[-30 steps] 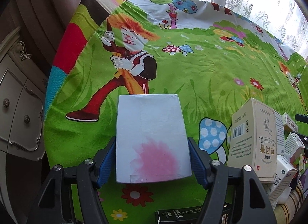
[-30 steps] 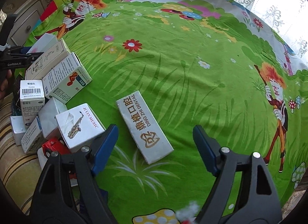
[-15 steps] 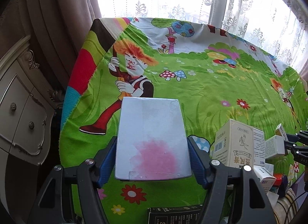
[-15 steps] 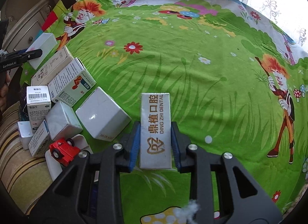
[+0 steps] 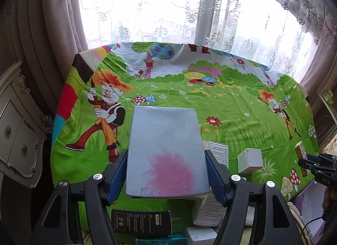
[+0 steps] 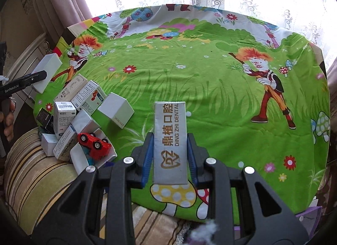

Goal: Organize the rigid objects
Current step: 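Carry both boxes over the purple box and open both grippers inside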

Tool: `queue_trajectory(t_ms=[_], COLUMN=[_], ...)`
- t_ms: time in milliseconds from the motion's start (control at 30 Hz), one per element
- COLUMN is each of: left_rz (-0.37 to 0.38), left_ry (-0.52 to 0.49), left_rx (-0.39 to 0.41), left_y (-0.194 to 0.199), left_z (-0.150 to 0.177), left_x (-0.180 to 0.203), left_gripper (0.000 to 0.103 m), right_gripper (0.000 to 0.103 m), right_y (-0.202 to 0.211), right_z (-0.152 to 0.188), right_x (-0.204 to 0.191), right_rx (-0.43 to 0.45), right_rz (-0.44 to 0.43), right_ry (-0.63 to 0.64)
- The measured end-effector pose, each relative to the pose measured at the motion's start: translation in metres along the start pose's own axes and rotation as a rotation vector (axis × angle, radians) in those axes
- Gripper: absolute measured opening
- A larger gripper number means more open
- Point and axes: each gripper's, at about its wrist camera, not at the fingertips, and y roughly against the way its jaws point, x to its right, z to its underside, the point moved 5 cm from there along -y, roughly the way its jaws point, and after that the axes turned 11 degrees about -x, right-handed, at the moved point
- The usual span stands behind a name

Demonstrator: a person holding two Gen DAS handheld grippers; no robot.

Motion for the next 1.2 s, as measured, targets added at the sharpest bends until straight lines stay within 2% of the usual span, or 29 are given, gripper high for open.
queue_trajectory(t_ms=[300, 633, 867, 1100, 1167, 1200], left_rz=[0.143, 0.308, 0.421, 0.557, 0.581, 0.577], left_ry=[-0.169, -0.36, -0.485, -0.537, -0.529, -0.523], left_rx=[-0.041, -0.145, -0.232, -0.291, -0.313, -0.316], left_y=[0.012, 0.018, 0.021, 0.03, 0.03, 0.029], left_z=[0.026, 0.075, 0.117, 0.143, 0.148, 0.15], left_x=[0.104, 0.217, 0.29, 0.333, 0.337, 0.338], left_gripper=[0.069, 0.069, 0.069, 0.071, 0.074, 0.075], right_gripper=[0.035, 0.035, 0.035, 0.035, 0.041, 0.048], right_y=[0.044, 0.073, 0.086, 0.098, 0.101, 0.103], right_z=[0.065, 0.134, 0.167, 0.181, 0.183, 0.184], right_x=[0.042, 0.091, 0.115, 0.123, 0.122, 0.121], right_rx=[0.025, 0.037, 0.036, 0.056, 0.061, 0.07], right_rz=[0.044, 0.083, 0.104, 0.103, 0.096, 0.097], right_ry=[-0.142, -0.316, -0.395, -0.425, -0.428, -0.429])
